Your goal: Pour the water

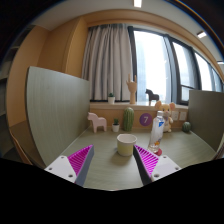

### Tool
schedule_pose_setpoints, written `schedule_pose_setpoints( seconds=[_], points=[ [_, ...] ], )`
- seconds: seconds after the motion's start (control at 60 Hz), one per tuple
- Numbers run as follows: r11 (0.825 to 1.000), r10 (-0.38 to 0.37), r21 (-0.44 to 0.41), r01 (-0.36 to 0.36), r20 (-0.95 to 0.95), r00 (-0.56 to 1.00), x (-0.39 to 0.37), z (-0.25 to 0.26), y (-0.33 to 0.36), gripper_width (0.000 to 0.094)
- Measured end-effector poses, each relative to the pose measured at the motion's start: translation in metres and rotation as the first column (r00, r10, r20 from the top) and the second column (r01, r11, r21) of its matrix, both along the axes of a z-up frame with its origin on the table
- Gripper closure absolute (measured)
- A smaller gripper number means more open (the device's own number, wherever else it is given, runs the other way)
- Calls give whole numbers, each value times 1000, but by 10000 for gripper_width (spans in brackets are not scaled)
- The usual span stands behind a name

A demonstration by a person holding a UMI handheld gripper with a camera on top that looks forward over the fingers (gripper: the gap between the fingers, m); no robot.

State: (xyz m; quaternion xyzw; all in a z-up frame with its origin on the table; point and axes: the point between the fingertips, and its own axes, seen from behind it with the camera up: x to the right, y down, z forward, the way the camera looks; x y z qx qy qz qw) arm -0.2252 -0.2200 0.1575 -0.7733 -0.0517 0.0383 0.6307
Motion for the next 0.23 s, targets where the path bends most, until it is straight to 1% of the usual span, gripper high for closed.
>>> schedule_pose_setpoints(
  seconds=[0.1, 0.233],
  points=[
    [1000, -2, -5, 2, -2, 1000, -5, 9, -12, 131],
    [1000, 18, 9, -17, -7, 1000, -13, 20, -22, 131]
  ],
)
